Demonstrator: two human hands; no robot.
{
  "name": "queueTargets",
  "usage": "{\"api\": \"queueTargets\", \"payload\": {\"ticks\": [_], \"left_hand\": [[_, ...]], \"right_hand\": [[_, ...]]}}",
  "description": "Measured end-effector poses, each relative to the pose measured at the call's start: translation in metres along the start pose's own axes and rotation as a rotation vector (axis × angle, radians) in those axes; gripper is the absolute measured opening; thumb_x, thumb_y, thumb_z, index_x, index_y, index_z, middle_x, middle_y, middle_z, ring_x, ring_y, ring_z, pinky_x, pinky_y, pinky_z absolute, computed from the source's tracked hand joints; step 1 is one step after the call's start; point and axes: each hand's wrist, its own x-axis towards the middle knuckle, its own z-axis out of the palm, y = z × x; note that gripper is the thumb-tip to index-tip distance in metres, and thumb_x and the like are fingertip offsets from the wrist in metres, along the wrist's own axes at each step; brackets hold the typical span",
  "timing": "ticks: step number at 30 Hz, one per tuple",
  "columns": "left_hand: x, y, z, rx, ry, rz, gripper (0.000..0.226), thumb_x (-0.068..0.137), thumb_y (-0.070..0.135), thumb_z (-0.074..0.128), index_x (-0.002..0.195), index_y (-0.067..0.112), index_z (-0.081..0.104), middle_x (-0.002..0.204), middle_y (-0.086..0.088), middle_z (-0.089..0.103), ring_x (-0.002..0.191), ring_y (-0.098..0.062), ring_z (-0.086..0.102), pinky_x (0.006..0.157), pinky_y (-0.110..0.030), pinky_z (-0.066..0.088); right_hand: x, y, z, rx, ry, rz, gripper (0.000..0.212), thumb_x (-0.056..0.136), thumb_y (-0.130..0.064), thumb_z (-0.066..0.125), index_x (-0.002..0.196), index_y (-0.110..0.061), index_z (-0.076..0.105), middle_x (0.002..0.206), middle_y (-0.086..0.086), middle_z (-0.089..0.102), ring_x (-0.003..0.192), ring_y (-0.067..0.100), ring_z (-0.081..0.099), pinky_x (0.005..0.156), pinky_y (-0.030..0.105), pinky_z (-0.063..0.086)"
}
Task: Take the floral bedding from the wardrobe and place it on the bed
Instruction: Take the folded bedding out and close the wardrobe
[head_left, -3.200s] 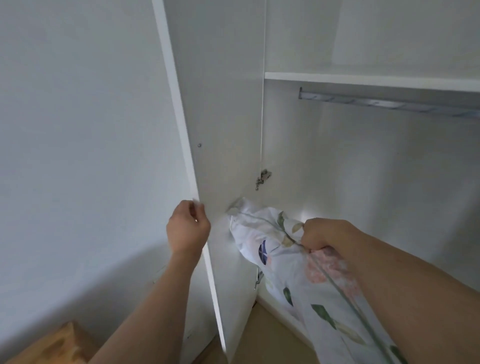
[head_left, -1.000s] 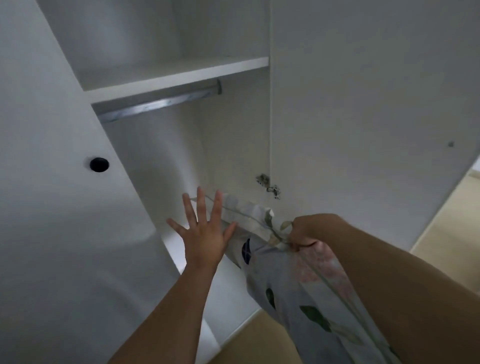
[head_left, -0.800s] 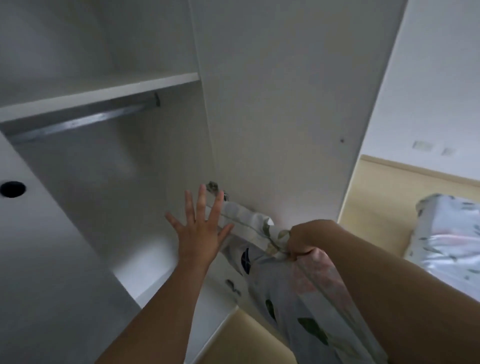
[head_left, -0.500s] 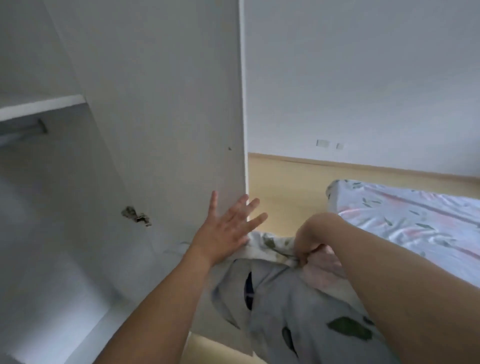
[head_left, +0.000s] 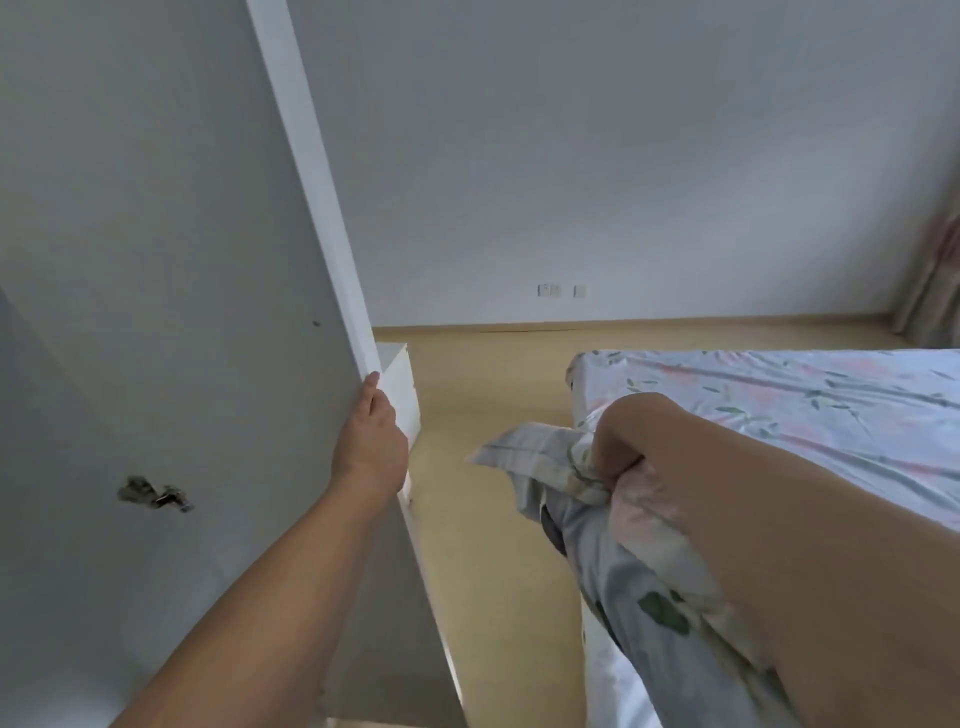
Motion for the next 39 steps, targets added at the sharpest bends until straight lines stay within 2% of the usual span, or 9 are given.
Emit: {"api": "queueTargets", "payload": {"ticks": [3,6,10,16,20,24,26,31,39], "left_hand": [[-0.006,-0.002,-0.006,-0.026,-0.011,0.019,0.039,0.095,0.023,0.032,0.119,0.018,0.062,0.128,-0.012,0.056,0.128,-0.033,0.039,0.119,-0.054,-0.004],[-0.010,-0.006,-0.014,-0.076,-0.031,0.029,0.035,0.095,0.018,0.035,0.114,0.021,0.064,0.118,-0.005,0.062,0.118,-0.028,0.046,0.115,-0.048,0.018],[-0.015,-0.014,-0.025,-0.159,-0.094,0.015,0.027,0.090,0.011,0.043,0.104,0.024,0.061,0.105,0.004,0.065,0.101,-0.020,0.057,0.089,-0.034,0.034],[-0.035,-0.028,-0.016,-0.100,-0.319,-0.044,0.038,0.088,0.017,0.051,0.126,0.018,0.055,0.126,-0.002,0.059,0.116,-0.024,0.055,0.096,-0.037,0.039],[-0.050,-0.028,0.010,0.136,-0.558,-0.140,0.058,0.083,0.036,0.054,0.138,0.019,0.049,0.138,-0.009,0.052,0.128,-0.038,0.044,0.104,-0.058,0.031],[-0.065,-0.028,0.027,0.198,-0.615,-0.163,0.056,0.085,0.039,0.055,0.136,0.016,0.051,0.135,-0.015,0.052,0.127,-0.042,0.043,0.098,-0.064,0.031],[-0.073,-0.030,0.030,0.200,-0.644,-0.183,0.057,0.084,0.039,0.056,0.136,0.018,0.052,0.136,-0.016,0.052,0.126,-0.047,0.041,0.090,-0.074,0.028],[-0.101,-0.047,0.042,0.142,-0.699,-0.235,0.059,0.081,0.042,0.060,0.134,0.018,0.052,0.137,-0.018,0.050,0.129,-0.050,0.037,0.098,-0.076,0.020],[-0.152,-0.082,0.086,-0.035,-0.657,-0.396,0.061,0.089,0.041,0.049,0.144,0.016,0.041,0.147,-0.022,0.038,0.138,-0.047,0.023,0.103,-0.077,-0.009]], "right_hand": [[0.025,-0.004,0.007,0.016,0.055,-0.066,0.077,0.076,-0.042,0.050,0.143,-0.009,0.031,0.140,0.012,0.043,0.121,0.031,0.050,0.100,0.038,0.042],[-0.002,-0.021,0.002,0.076,0.075,-0.105,0.059,0.097,-0.031,0.042,0.147,-0.005,0.024,0.146,0.015,0.037,0.115,0.028,0.048,0.094,0.035,0.041],[-0.011,-0.044,-0.010,0.280,0.018,-0.160,0.037,0.093,-0.009,0.055,0.130,-0.003,0.054,0.136,0.017,0.051,0.120,0.029,0.051,0.105,0.041,0.039],[-0.001,-0.103,0.001,0.031,0.112,-0.273,0.047,0.101,-0.019,0.037,0.144,-0.002,0.027,0.147,0.017,0.036,0.116,0.027,0.046,0.103,0.037,0.039],[-0.008,-0.133,-0.008,-0.088,0.085,-0.398,0.008,0.092,-0.010,0.057,0.098,-0.013,0.059,0.120,0.013,0.053,0.112,0.027,0.052,0.108,0.042,0.040],[-0.024,-0.171,0.002,-0.172,0.098,-0.402,0.045,0.102,-0.017,0.036,0.144,-0.004,0.026,0.148,0.015,0.036,0.134,0.029,0.039,0.109,0.037,0.031],[-0.041,-0.180,0.005,-0.206,0.129,-0.433,0.048,0.104,-0.015,0.030,0.148,0.000,0.016,0.151,0.015,0.030,0.139,0.027,0.032,0.108,0.032,0.027],[-0.044,-0.199,0.002,-0.194,0.043,-0.489,0.046,0.104,-0.020,0.027,0.148,-0.008,0.019,0.104,0.007,0.043,0.102,0.018,0.039,0.082,0.028,0.033],[-0.044,-0.247,0.012,-0.313,0.020,-0.562,0.040,0.100,-0.015,0.041,0.135,0.005,0.039,0.115,0.019,0.056,0.097,0.025,0.049,0.102,0.042,0.042]]}}
